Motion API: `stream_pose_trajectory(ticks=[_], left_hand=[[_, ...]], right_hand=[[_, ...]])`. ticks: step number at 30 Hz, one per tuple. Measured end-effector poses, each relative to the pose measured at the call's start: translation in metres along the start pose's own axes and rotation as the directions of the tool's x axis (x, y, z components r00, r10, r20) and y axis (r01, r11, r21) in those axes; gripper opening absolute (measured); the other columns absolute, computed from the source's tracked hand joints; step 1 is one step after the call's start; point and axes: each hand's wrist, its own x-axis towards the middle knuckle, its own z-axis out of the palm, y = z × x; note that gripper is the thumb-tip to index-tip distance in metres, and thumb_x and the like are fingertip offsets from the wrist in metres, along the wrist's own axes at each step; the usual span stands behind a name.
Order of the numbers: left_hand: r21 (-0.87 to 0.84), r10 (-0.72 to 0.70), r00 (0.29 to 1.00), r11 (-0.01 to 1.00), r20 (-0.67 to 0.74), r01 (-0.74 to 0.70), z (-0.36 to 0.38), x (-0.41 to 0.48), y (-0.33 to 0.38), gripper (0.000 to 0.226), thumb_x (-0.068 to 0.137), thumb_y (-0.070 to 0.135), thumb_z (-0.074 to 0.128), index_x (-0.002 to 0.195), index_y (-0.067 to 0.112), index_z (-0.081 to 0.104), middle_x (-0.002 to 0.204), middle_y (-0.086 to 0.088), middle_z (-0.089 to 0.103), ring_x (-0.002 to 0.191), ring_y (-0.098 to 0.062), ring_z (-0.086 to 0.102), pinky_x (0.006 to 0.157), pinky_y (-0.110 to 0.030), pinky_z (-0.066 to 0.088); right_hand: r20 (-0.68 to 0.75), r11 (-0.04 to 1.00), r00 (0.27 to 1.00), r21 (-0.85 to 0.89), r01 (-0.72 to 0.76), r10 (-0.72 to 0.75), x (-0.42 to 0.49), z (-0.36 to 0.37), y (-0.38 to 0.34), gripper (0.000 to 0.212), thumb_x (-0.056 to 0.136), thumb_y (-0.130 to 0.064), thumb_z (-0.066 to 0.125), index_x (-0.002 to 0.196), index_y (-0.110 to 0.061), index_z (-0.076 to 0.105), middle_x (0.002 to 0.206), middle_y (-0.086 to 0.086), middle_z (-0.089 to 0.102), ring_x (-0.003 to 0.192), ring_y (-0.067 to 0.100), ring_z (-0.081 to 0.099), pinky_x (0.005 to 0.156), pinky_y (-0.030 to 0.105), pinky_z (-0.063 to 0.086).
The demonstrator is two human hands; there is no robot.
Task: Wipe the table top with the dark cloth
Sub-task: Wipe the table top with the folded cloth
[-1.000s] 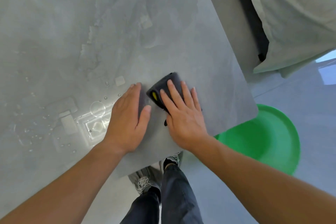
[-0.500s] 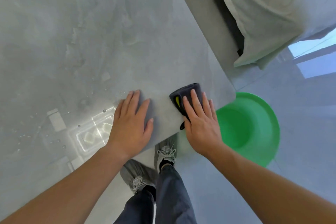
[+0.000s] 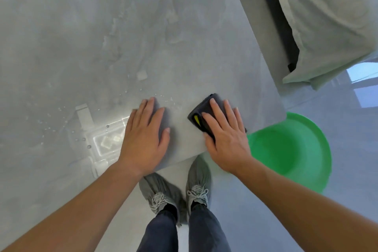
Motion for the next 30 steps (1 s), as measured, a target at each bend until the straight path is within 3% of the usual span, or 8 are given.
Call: stream_pose_trajectory(ticks=[6,10,15,17,21,24,27,30], left_hand=[[0.068,-0.156,0.986,0.985,-0.063,0.161,-0.013,-0.01,-0.054,0.067,0.095,0.051,0.021,0.152,0.017,0.032,0.167,-0.01,0.008,0.154,-0.024,-0.002,0.124,-0.044,-0.002],[0.033,-0.189,0.979,0.981,-0.073,0.192,-0.019,-0.012,-0.076,0.065,0.096,0.05,0.022,0.15,0.016,0.035,0.166,-0.007,0.014,0.153,-0.023,0.005,0.122,-0.045,0.009],[0.028,-0.185,0.978,0.982,-0.096,0.188,-0.026,-0.007,-0.086,0.055,0.099,0.048,0.025,0.143,0.021,0.046,0.16,-0.002,0.029,0.145,-0.025,0.023,0.115,-0.047,0.022],[0.014,-0.177,0.98,0.984,-0.096,0.179,-0.027,-0.006,-0.088,0.054,0.098,0.048,0.025,0.14,0.022,0.048,0.158,-0.001,0.032,0.142,-0.025,0.026,0.113,-0.046,0.023],[0.002,-0.157,0.983,0.988,-0.097,0.158,-0.025,-0.009,-0.093,0.054,0.098,0.048,0.025,0.141,0.024,0.047,0.159,0.001,0.03,0.142,-0.023,0.025,0.114,-0.042,0.021],[-0.002,-0.153,0.985,0.988,-0.078,0.153,-0.028,-0.01,-0.094,0.056,0.098,0.048,0.024,0.143,0.024,0.046,0.161,0.0,0.028,0.143,-0.022,0.023,0.114,-0.041,0.02],[-0.007,-0.142,0.988,0.99,-0.051,0.142,-0.031,-0.011,-0.094,0.059,0.098,0.05,0.02,0.146,0.024,0.042,0.162,-0.001,0.025,0.146,-0.023,0.02,0.116,-0.041,0.017],[-0.014,-0.125,0.991,0.992,-0.038,0.125,-0.034,-0.011,-0.097,0.058,0.098,0.048,0.021,0.146,0.024,0.042,0.163,-0.001,0.024,0.147,-0.023,0.021,0.116,-0.041,0.016]], right_hand=[[-0.086,0.969,0.966,0.008,-0.245,0.245,0.067,0.007,-0.031,0.061,0.1,-0.038,0.031,0.158,-0.026,0.018,0.168,0.001,0.009,0.153,0.032,0.001,0.124,0.051,0.001],[-0.031,0.996,0.996,-0.045,0.081,-0.082,0.018,0.032,-0.084,0.062,0.096,-0.034,0.045,0.156,-0.024,0.03,0.166,0.005,0.017,0.153,0.038,0.006,0.12,0.06,0.011],[0.07,0.922,0.927,-0.098,0.373,-0.368,0.019,0.035,-0.094,0.061,0.095,-0.035,0.043,0.155,-0.026,0.032,0.166,0.003,0.019,0.153,0.036,0.009,0.121,0.059,0.011],[0.026,0.956,0.961,-0.103,0.276,-0.275,0.055,0.026,-0.082,0.059,0.098,-0.037,0.036,0.156,-0.027,0.03,0.166,0.002,0.018,0.153,0.035,0.01,0.122,0.057,0.011],[-0.068,0.992,0.99,-0.022,-0.124,0.122,0.105,0.019,-0.086,0.059,0.101,-0.038,0.029,0.158,-0.028,0.019,0.168,0.002,0.009,0.153,0.035,0.004,0.123,0.053,0.005],[-0.021,0.989,0.993,-0.092,0.112,-0.114,0.065,0.033,-0.108,0.06,0.1,-0.038,0.037,0.157,-0.027,0.024,0.167,0.005,0.013,0.152,0.039,0.006,0.122,0.057,0.01],[0.1,0.921,0.927,-0.112,0.372,-0.362,0.028,0.036,-0.108,0.063,0.097,-0.036,0.044,0.157,-0.028,0.027,0.167,0.004,0.015,0.153,0.038,0.007,0.12,0.06,0.012],[0.085,0.938,0.94,-0.082,0.337,-0.331,0.069,0.023,-0.099,0.059,0.097,-0.037,0.042,0.155,-0.031,0.031,0.166,0.0,0.018,0.152,0.037,0.015,0.121,0.057,0.014]])
